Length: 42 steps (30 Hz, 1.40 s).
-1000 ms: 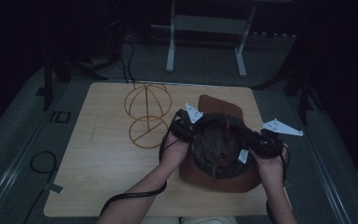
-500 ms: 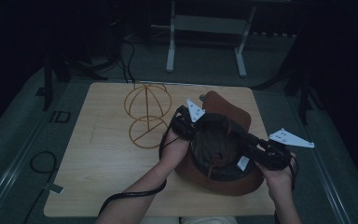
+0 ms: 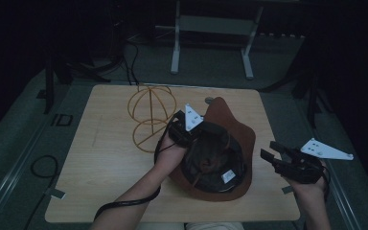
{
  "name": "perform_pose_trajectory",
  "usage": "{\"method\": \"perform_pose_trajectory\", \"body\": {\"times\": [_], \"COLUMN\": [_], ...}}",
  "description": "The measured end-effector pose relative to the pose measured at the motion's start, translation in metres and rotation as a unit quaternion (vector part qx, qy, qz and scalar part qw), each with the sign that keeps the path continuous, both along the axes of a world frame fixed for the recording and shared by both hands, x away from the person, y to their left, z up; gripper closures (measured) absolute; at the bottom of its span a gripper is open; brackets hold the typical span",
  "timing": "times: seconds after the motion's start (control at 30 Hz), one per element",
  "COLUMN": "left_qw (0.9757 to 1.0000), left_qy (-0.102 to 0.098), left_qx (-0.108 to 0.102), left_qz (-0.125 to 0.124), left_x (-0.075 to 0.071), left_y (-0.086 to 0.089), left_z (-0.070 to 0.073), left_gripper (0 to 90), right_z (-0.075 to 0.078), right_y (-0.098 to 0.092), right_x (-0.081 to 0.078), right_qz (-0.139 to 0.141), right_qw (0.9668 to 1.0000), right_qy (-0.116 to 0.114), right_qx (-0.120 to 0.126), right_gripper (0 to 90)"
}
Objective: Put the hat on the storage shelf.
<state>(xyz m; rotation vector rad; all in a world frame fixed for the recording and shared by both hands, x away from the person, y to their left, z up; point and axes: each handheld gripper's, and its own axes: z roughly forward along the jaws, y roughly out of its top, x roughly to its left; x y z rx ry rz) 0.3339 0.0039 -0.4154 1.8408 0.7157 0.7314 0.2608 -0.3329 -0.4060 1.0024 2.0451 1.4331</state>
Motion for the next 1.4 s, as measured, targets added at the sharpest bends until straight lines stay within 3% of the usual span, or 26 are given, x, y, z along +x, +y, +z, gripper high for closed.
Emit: {"method": "perform_pose_trajectory", "body": {"times": [0.13,0.2,0.23,0.3,0.37,0.4,0.5,0.57,0.67,0.7,0.77,0.9,1.07,1.13,1.23,1.3,1.37,1.4], "left_qw": [0.9988,0.996,0.9956,0.9916,0.9903,0.9882,0.9751,0.9644,0.9529,0.9509,0.9491,0.9493,0.9486,0.9469,0.9462,0.9475,0.9464,0.9478], "left_qy": [-0.019,-0.025,-0.028,-0.028,-0.027,-0.027,-0.039,-0.038,-0.034,-0.036,-0.039,-0.054,-0.078,-0.076,-0.077,-0.079,-0.08,-0.086], "left_qx": [-0.02,-0.038,-0.036,-0.052,-0.052,-0.061,-0.102,-0.137,-0.173,-0.18,-0.187,-0.187,-0.177,-0.183,-0.189,-0.184,-0.186,-0.184], "left_qz": [-0.041,-0.077,-0.081,-0.114,-0.126,-0.138,-0.193,-0.223,-0.247,-0.249,-0.251,-0.247,-0.25,-0.253,-0.251,-0.249,-0.251,-0.246], "left_x": [-0.011,-0.015,-0.017,-0.02,-0.022,-0.022,-0.025,-0.026,-0.027,-0.028,-0.029,-0.034,-0.041,-0.041,-0.042,-0.043,-0.044,-0.046], "left_y": [0.01,0.018,0.02,0.026,0.03,0.033,0.04,0.042,0.042,0.041,0.039,0.03,0.017,0.013,0.009,0.005,0.002,0.001], "left_z": [0.005,0.007,0.007,0.008,0.007,0.006,0.004,0.004,0.004,0.004,0.006,0.009,0.007,0.006,0.005,0.006,0.006,0.005], "left_gripper": [86.3,86.3,86.2,86.2,86.2,86.2,86.2,86.1,86.1,86.1,86.2,86.1,86.0,86.0,85.9,85.8,85.7,85.6], "right_z": [-0.007,-0.011,-0.014,-0.018,-0.022,-0.024,-0.028,-0.03,-0.027,-0.025,-0.022,-0.017,-0.014,-0.012,-0.009,-0.008,-0.007,-0.007], "right_y": [-0.015,-0.02,-0.021,-0.021,-0.018,-0.015,-0.002,0.008,0.027,0.033,0.046,0.065,0.078,0.081,0.086,0.09,0.094,0.095], "right_x": [0.008,0.014,0.016,0.02,0.022,0.023,0.024,0.027,0.025,0.024,0.021,0.019,0.022,0.023,0.024,0.026,0.027,0.027], "right_qz": [-0.038,-0.044,-0.045,-0.041,-0.025,-0.014,0.02,0.047,0.091,0.109,0.139,0.186,0.202,0.206,0.208,0.213,0.221,0.223], "right_qw": [0.9991,0.9988,0.9986,0.9986,0.9991,0.9993,0.999,0.9981,0.9954,0.9937,0.9901,0.9818,0.9769,0.9751,0.9738,0.9726,0.9704,0.9697], "right_qy": [0.006,0.015,0.02,0.027,0.033,0.034,0.039,0.04,0.03,0.026,0.015,0.006,-0.004,-0.015,-0.022,-0.021,-0.02,-0.019], "right_qx": [-0.015,-0.018,-0.018,-0.018,-0.009,-0.006,-0.007,-0.006,0.001,0.007,0.013,0.036,0.068,0.082,0.088,0.092,0.096,0.098], "right_gripper": [47.8,48.6,49.6,49.7,49.7,49.8,49.7,49.8,49.6,48.7,47.5,43.8,42.1,41.4,41.1,41.1,41.1,41.4]}}
